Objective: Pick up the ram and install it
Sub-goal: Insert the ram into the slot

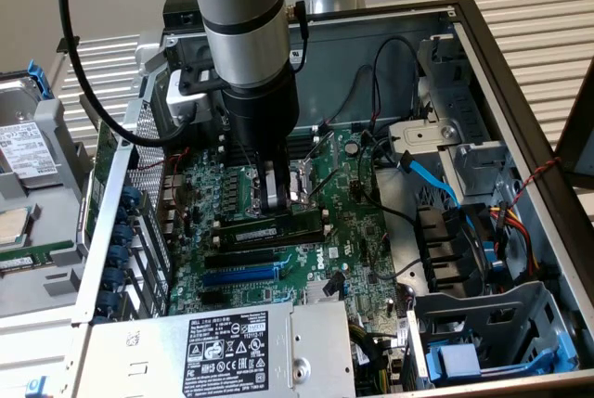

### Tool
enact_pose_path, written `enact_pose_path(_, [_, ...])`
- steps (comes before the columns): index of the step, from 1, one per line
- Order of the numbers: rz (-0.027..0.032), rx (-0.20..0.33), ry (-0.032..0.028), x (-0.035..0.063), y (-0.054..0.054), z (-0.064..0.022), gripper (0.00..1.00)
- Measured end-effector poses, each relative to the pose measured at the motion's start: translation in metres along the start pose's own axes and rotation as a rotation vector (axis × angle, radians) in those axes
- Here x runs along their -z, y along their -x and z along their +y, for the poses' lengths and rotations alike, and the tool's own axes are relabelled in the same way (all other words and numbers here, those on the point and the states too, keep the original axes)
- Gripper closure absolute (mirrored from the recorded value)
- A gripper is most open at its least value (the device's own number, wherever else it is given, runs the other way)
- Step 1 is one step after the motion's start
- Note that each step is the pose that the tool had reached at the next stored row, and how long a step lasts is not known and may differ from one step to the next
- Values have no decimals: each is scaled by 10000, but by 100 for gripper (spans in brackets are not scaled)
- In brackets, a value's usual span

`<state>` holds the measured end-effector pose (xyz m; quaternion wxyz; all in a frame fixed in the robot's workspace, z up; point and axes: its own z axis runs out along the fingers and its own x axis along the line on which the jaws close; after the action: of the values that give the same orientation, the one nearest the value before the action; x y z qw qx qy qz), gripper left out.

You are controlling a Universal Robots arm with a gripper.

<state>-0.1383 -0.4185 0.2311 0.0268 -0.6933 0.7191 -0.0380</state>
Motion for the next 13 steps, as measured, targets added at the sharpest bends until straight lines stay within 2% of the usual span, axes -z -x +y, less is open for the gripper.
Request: enact_pose_path(13, [-3,24,0,0,0,1,88])
